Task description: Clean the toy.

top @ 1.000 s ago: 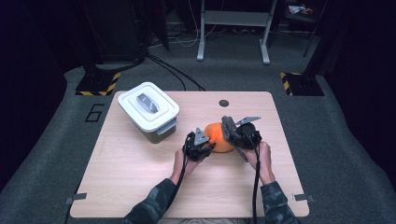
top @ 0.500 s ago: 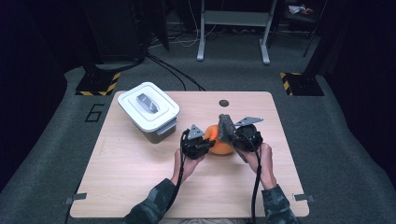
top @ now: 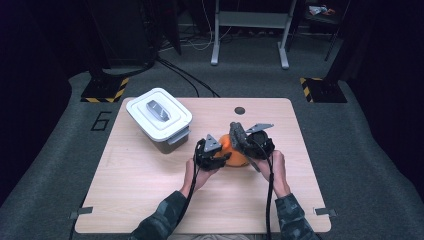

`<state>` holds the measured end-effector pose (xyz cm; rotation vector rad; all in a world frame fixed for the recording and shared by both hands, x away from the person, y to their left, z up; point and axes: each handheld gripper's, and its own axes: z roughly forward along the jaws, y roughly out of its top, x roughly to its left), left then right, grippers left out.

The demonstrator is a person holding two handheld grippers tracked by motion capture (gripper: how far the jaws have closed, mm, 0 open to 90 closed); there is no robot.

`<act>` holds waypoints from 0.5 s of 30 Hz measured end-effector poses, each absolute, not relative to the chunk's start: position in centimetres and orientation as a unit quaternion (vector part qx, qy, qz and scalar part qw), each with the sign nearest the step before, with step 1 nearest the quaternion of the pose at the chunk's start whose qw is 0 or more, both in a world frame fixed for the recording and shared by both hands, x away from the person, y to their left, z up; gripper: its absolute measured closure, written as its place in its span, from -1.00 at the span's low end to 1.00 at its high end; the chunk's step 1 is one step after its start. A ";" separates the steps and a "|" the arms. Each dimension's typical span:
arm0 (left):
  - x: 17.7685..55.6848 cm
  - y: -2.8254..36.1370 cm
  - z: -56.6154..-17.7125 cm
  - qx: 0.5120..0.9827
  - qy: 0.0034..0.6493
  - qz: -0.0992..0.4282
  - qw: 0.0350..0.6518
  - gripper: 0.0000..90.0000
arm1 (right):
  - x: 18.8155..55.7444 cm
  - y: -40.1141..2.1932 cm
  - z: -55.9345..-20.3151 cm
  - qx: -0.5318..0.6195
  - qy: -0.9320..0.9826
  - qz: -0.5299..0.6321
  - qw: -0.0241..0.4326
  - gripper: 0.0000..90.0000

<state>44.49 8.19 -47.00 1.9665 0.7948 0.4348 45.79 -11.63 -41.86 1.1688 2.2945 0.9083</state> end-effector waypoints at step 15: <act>45.0 8.7 -47.4 0.790 0.353 0.176 0.470 0.68 | 45.5 -10.2 -41.1 0.407 0.823 0.329 0.221 0.62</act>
